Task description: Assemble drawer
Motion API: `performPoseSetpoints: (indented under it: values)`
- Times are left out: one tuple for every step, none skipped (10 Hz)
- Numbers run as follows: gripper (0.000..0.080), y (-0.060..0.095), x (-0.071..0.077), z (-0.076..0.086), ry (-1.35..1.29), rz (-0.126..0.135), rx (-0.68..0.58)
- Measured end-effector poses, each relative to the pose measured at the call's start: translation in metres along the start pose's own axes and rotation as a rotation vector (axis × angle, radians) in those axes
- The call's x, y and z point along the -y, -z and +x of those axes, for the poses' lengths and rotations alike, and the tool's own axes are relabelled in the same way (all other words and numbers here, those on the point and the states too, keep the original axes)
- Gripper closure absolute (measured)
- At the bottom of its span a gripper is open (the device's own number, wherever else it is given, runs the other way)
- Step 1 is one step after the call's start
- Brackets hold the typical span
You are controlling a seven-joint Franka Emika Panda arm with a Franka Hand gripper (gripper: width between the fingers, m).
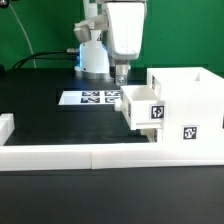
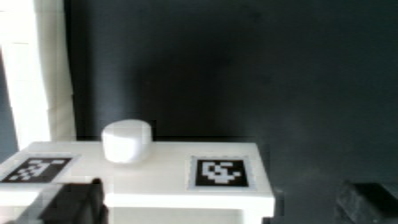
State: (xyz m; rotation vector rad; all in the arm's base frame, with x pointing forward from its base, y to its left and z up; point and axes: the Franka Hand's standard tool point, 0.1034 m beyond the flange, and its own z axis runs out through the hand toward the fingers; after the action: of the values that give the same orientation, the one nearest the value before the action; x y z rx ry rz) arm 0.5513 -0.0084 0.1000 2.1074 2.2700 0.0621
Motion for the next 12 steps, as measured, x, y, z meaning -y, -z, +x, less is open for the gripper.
performPoseSetpoints:
  values:
    - [0.0151,-0.012,0.004,-0.009,0.045,0.016,-0.038]
    - [0.0151,-0.017,0.003,-0.019,0.043,0.024,-0.079]
    - [0.0151,-0.019,0.003,-0.027,0.052,0.029,-0.097]
    - [0.0151,-0.023,0.005,-0.034,0.058,0.04,-0.135]
    - [0.0151,-0.028,0.008,-0.04,0.058,0.053,-0.168]
    - [0.0151,-0.033,0.013,-0.043,0.041,0.069,-0.205]
    - [0.0151,-0.035,0.014,-0.038,0.028,0.075,-0.212]
    - [0.0151,-0.035,0.014,-0.029,0.016,0.081,-0.214]
    - [0.0151,-0.035,0.014,-0.023,0.003,0.084,-0.216]
    - [0.0151,-0.035,0.013,-0.017,-0.017,0.088,-0.217]
    - [0.0151,-0.035,0.013,-0.009,-0.036,0.094,-0.22]
    - [0.0151,-0.035,0.014,-0.002,-0.046,0.099,-0.223]
